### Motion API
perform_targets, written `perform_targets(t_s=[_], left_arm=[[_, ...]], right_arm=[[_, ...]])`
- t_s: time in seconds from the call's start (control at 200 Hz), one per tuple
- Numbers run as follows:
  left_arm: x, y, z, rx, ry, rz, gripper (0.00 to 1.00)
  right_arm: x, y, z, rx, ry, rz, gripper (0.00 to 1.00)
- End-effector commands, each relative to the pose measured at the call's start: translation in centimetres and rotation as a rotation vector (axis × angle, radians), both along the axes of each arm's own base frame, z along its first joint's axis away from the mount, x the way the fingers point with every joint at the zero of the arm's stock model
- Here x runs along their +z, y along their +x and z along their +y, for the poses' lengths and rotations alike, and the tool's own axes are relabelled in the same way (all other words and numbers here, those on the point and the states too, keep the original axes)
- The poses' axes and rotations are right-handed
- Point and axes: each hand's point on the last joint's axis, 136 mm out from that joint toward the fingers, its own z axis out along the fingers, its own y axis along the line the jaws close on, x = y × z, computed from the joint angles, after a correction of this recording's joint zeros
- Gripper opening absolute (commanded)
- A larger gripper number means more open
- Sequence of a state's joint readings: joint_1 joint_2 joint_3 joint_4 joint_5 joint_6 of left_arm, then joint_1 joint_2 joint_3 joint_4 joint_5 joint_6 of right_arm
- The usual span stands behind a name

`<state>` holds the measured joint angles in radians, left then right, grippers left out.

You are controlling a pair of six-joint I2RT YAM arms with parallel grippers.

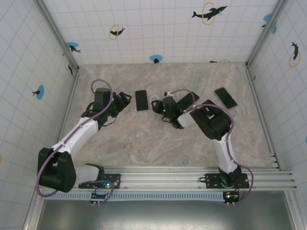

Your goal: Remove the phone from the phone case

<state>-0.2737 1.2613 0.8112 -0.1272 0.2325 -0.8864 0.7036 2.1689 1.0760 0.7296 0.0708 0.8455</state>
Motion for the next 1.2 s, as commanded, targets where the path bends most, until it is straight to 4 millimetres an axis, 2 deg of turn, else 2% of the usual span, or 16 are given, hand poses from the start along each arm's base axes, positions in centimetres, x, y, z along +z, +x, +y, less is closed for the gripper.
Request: perform_targets(t_s=[0.0,0.155,0.34,0.42,0.51,0.586,0.696,0.876,1.031,1.191], left_arm=[[-0.3,-0.6,0.0,-0.028,0.006,0.011,0.86],[-0.3,-0.3,-0.4,-0.039,-0.003,0.012,0.86],[-0.2,-0.1,-0.6,-0.050,-0.008,0.013,0.86],[-0.1,0.1,-0.8,-0.059,-0.013,0.011,0.86],[-0.1,0.1,-1.0,-0.067,-0.020,0.009,0.86],[-0.2,0.1,-1.2,-0.075,-0.030,0.009,0.86],[-0.4,0.1,-1.5,-0.083,-0.040,0.011,0.86],[-0.4,0.3,-1.7,-0.094,-0.048,0.009,0.86],[-0.6,0.3,-1.9,-0.096,-0.057,0.012,0.87],[-0.7,0.2,-2.0,-0.100,-0.061,0.015,0.87]], right_arm=[[3.2,1.1,-0.6,0.020,-0.079,-0.067,0.59],[4.8,1.9,-2.1,0.015,-0.151,-0.083,0.83],[7.0,1.2,-3.8,0.019,-0.208,-0.094,0.86],[7.4,1.1,-5.7,-0.023,-0.271,-0.076,0.88],[7.0,1.2,-8.7,-0.100,-0.358,0.005,0.91],[6.9,0.9,-11.3,-0.162,-0.435,0.061,0.99],[6.4,0.4,-15.6,-0.281,-0.536,0.149,0.99],[5.2,0.1,-19.7,-0.366,-0.565,0.261,0.99],[4.2,0.9,-21.2,-0.411,-0.533,0.324,0.99],[2.9,2.4,-21.2,-0.432,-0.543,0.402,0.99]])
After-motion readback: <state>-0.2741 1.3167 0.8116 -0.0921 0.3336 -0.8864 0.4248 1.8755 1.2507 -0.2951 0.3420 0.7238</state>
